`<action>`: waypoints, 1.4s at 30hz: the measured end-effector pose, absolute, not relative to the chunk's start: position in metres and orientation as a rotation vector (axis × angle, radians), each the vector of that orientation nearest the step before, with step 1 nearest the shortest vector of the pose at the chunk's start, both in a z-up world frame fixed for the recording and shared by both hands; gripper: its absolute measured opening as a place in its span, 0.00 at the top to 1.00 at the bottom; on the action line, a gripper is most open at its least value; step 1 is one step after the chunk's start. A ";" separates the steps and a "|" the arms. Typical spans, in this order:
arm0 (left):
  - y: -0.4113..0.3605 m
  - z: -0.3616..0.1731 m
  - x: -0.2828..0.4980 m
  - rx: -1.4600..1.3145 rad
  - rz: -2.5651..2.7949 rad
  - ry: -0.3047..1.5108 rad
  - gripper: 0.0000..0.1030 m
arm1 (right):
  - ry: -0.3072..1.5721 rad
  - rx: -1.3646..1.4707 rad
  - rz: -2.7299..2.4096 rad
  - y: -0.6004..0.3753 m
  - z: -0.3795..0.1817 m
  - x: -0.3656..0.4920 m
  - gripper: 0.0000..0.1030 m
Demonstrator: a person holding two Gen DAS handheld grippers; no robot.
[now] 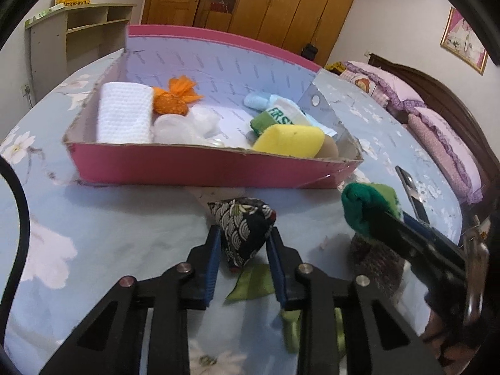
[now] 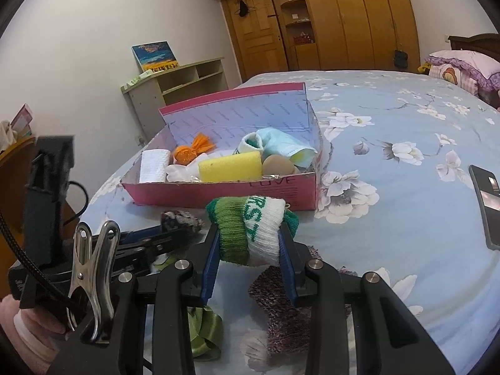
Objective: Organize soft objects
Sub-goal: 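Carry the black pouch with the left tool while the right tool carries the sock toward the box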
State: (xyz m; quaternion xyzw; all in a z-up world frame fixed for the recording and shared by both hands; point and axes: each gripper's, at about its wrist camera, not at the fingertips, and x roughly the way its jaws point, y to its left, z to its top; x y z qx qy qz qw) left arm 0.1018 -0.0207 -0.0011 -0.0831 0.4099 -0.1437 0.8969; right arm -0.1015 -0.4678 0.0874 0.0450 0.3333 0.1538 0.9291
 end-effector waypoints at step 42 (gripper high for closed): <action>-0.025 0.052 0.171 -0.061 -0.304 0.730 0.71 | 0.715 0.022 0.300 -0.459 0.136 -0.050 0.66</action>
